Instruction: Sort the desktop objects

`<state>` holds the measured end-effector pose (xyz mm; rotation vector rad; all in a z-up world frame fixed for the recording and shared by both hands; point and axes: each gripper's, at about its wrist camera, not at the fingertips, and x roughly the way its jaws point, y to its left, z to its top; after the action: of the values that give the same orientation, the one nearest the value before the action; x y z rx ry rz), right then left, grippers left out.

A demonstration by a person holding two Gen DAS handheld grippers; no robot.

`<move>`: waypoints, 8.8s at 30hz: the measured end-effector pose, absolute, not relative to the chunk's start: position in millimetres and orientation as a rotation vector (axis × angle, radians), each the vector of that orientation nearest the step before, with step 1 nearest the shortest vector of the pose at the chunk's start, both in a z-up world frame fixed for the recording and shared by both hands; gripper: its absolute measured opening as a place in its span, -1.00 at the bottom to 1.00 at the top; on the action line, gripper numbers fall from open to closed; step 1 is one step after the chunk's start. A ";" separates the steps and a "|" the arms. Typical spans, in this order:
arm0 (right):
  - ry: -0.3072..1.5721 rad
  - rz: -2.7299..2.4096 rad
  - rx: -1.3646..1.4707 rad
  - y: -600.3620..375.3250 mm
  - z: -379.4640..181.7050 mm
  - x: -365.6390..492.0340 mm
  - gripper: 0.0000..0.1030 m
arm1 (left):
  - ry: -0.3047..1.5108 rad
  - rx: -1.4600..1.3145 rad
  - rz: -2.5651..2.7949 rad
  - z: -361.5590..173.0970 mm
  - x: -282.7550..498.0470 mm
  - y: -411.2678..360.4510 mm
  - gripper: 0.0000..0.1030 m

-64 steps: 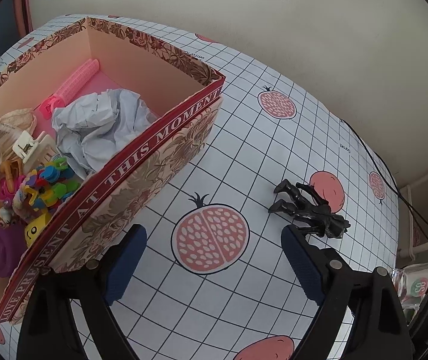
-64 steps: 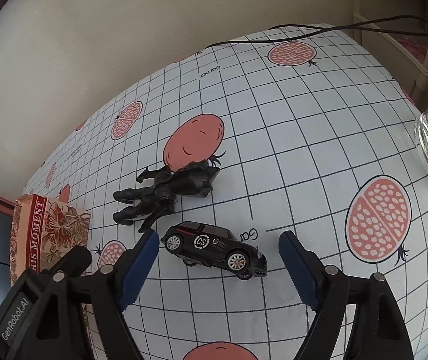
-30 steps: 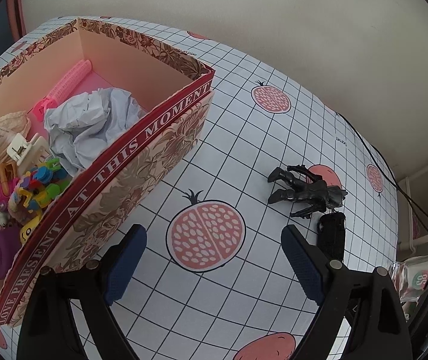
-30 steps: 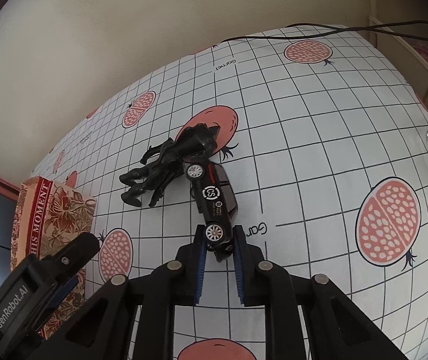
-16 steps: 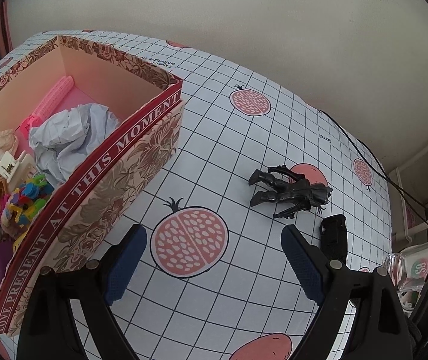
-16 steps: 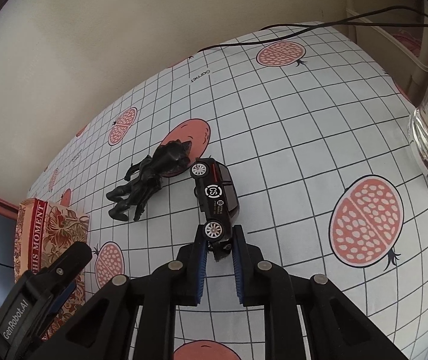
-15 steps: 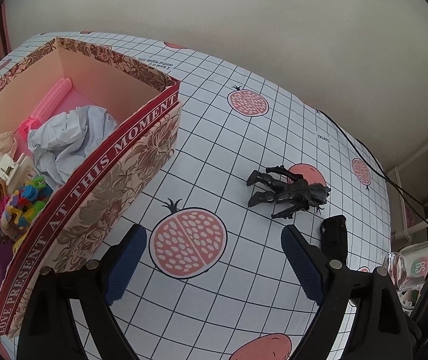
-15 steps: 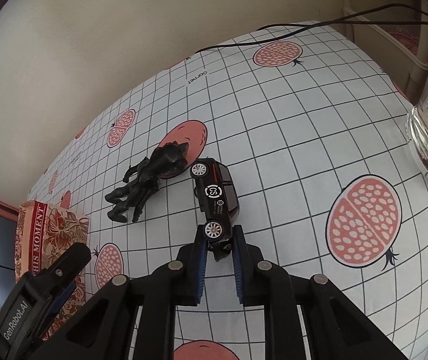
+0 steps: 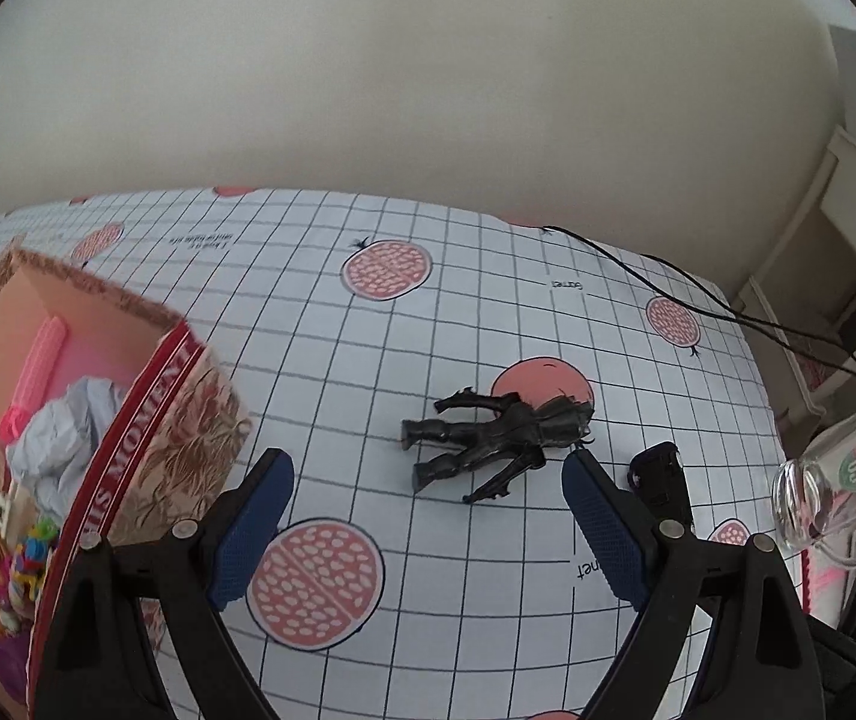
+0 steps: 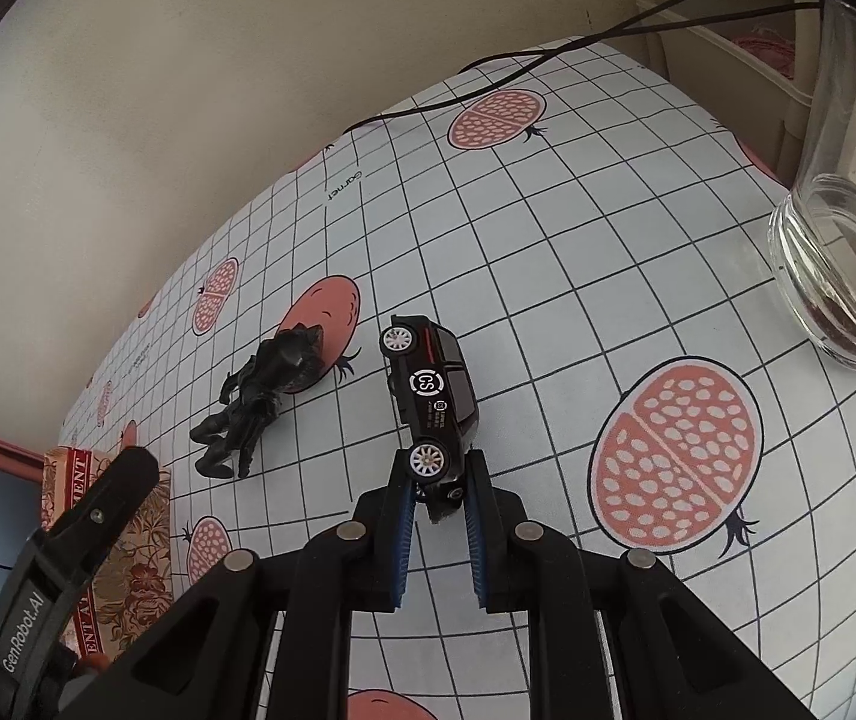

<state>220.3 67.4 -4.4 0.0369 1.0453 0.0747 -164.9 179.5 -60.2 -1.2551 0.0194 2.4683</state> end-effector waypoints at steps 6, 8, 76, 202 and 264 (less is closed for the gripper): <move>1.043 0.070 0.079 55.9 -1.9 222.8 -0.67 | 0.192 -1.223 2.441 -72.0 -177.0 204.1 0.76; 1.048 0.076 0.095 54.7 -3.4 224.3 -0.67 | 0.225 -1.211 2.432 -76.3 -180.1 209.8 0.76; 0.780 0.434 0.016 110.8 117.1 126.4 -0.67 | -0.638 -1.234 2.348 -12.7 -118.7 71.6 -0.43; 0.789 0.658 -0.329 287.2 -41.1 52.9 0.16 | -0.896 -1.368 2.615 -27.8 -159.4 -104.1 0.57; 0.669 0.520 -0.272 215.4 -1.4 28.0 1.00 | -0.575 -1.543 2.720 -27.9 -110.2 -84.6 0.79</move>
<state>28.0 215.4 -1.4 -0.2723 0.6686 0.5201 -110.2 -84.6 -27.9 -1.5427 -0.5753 2.7200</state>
